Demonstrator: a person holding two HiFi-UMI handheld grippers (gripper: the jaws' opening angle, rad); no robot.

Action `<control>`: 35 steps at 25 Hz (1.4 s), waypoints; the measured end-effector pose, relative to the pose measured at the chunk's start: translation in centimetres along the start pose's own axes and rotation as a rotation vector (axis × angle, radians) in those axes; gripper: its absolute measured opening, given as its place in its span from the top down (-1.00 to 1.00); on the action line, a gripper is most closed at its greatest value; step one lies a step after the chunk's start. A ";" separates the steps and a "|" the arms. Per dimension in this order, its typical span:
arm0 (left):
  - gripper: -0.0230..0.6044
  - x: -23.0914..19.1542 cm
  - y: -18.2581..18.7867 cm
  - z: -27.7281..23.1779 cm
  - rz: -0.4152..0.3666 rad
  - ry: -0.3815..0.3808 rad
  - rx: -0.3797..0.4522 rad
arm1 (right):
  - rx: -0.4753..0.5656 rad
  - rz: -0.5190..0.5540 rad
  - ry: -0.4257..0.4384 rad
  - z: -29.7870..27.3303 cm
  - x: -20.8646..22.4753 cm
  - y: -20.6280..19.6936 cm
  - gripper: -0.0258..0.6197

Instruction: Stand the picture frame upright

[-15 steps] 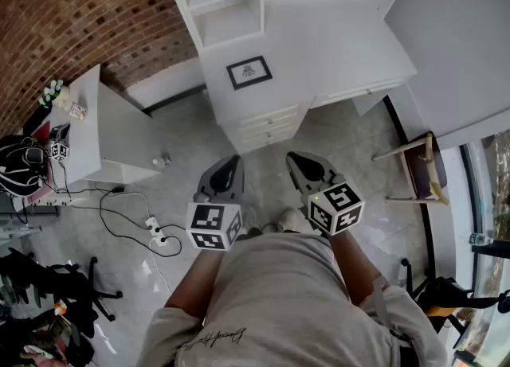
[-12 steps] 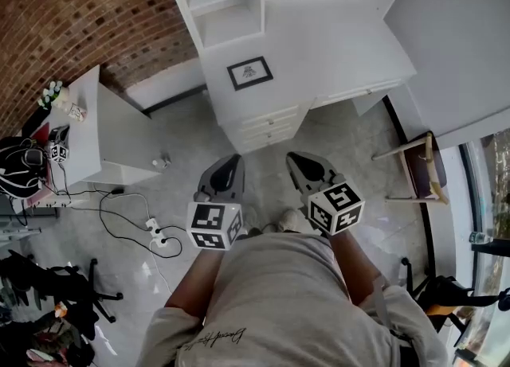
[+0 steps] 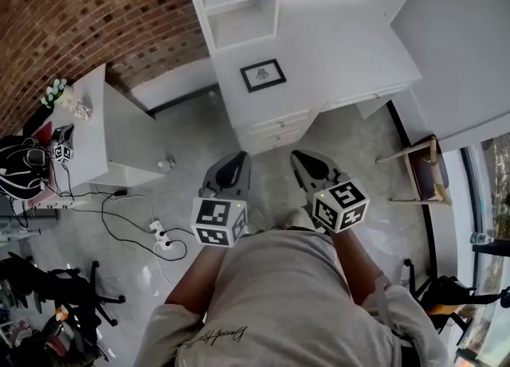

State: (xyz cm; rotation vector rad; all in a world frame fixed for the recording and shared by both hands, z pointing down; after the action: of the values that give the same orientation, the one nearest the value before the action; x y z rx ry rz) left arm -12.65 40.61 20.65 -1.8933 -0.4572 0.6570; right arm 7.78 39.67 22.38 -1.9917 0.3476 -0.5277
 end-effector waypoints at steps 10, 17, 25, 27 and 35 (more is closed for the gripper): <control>0.86 -3.3 0.1 0.4 -0.003 -0.041 -0.008 | 0.002 -0.001 -0.049 -1.7 -1.8 0.3 0.83; 0.86 -4.1 0.2 -1.7 0.005 -0.055 -0.016 | -0.007 -0.006 -0.050 -3.4 -0.3 0.7 0.83; 0.86 -7.4 1.6 -5.7 0.010 -0.021 -0.012 | -0.006 -0.007 -0.011 -8.4 2.5 2.4 0.83; 0.86 -8.3 2.3 -7.5 0.011 -0.015 -0.011 | -0.006 -0.006 -0.003 -9.8 3.9 3.3 0.83; 0.86 -12.2 5.4 -15.6 0.044 0.022 -0.006 | -0.037 0.010 0.024 -16.6 10.8 7.7 0.83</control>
State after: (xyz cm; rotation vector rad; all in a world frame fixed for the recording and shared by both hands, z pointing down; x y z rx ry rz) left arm -12.27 20.29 23.46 -1.9190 -0.4046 0.6634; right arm 8.60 18.53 24.52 -2.0194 0.3843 -0.5433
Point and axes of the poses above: the fingertips, and each gripper's own axes: z backward along the fingers, x to its right, y out of its top, the point moved 9 cm from there along z, backward along the fingers, and after that the axes turned 9 degrees about -y, right-handed, at the moved point
